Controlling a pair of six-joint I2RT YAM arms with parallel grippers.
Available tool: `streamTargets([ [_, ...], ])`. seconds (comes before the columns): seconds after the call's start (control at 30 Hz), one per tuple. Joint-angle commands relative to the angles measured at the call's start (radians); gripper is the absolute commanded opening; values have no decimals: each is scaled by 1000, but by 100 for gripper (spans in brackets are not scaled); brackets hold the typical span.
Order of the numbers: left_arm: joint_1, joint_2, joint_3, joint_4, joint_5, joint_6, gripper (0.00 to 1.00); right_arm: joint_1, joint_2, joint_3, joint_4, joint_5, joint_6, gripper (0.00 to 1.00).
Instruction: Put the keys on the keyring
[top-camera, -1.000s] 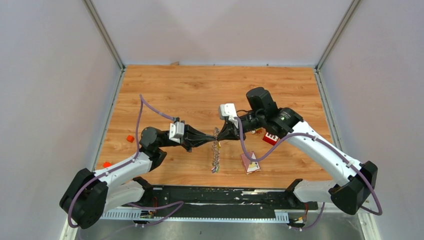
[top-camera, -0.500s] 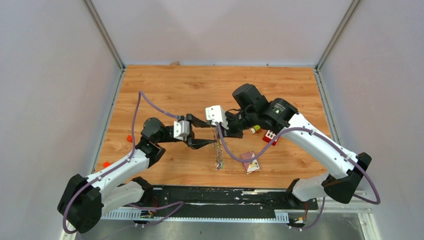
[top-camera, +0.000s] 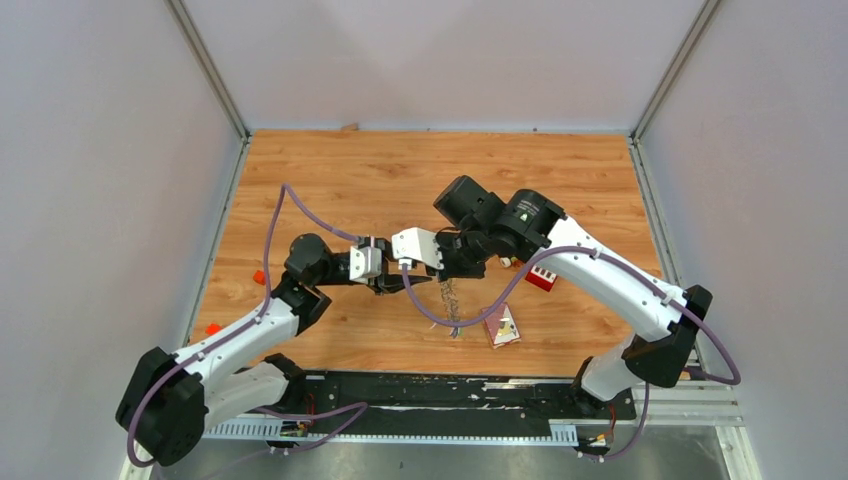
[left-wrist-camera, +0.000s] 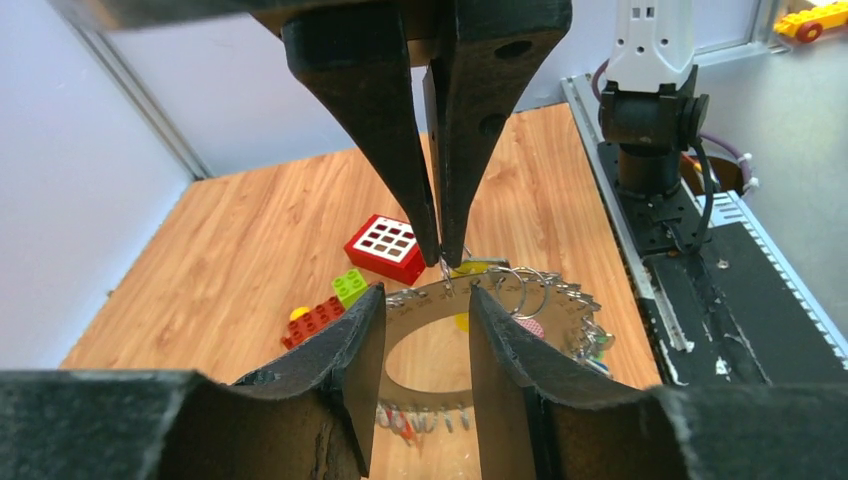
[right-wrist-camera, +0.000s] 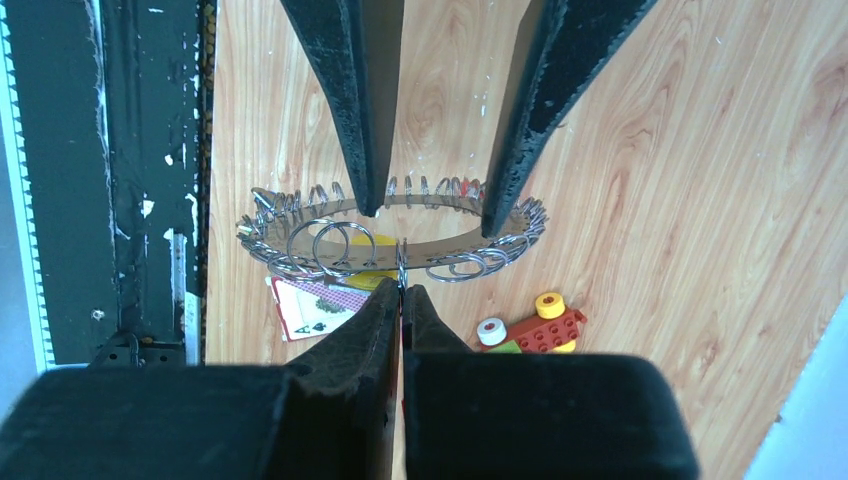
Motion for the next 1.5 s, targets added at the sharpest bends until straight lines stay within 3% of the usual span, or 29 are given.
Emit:
streamTargets([
  [0.0,4,28,-32,172,17,-87,43,19,4,69,-2,63,0,0],
  [0.43,-15,122,-71,351,-34,-151,44,31,35,89,22,64,30,0],
  [1.17,-37,162,-72,384,-27,-178,27,31,33,81,48,51,48,0],
  [1.47,-41,164,-61,348,-24,-176,11,32,33,84,50,50,57,0],
])
